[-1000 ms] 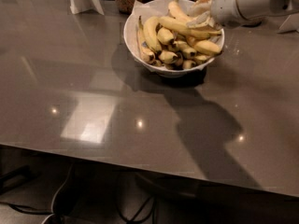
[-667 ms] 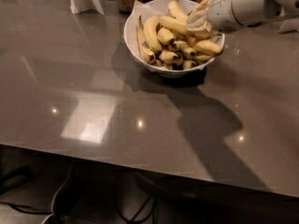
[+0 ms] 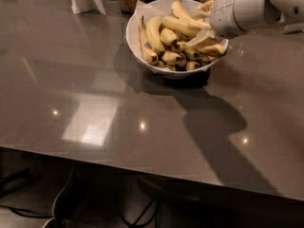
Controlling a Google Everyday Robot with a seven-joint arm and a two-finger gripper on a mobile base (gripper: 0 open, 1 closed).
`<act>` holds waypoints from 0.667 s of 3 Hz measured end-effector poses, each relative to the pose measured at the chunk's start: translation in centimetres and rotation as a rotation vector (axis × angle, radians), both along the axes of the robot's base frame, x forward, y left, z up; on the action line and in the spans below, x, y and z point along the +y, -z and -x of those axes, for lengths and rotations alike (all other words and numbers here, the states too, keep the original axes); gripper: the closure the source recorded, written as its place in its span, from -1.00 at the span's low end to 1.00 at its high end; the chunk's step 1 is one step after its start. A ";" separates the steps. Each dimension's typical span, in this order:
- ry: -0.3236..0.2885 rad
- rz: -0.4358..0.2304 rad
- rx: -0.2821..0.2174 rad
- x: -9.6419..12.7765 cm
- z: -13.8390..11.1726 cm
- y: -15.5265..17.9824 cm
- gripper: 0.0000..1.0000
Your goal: Pick banana from white bowl
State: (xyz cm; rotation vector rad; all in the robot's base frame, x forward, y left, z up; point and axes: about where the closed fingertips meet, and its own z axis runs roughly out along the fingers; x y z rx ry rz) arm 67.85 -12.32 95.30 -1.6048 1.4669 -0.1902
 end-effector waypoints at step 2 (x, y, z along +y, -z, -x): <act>-0.005 -0.005 -0.016 0.1 -0.9 0.5 0.02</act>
Offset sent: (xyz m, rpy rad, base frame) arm 0.0162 -0.0024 -0.0069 0.0086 -0.0307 0.0033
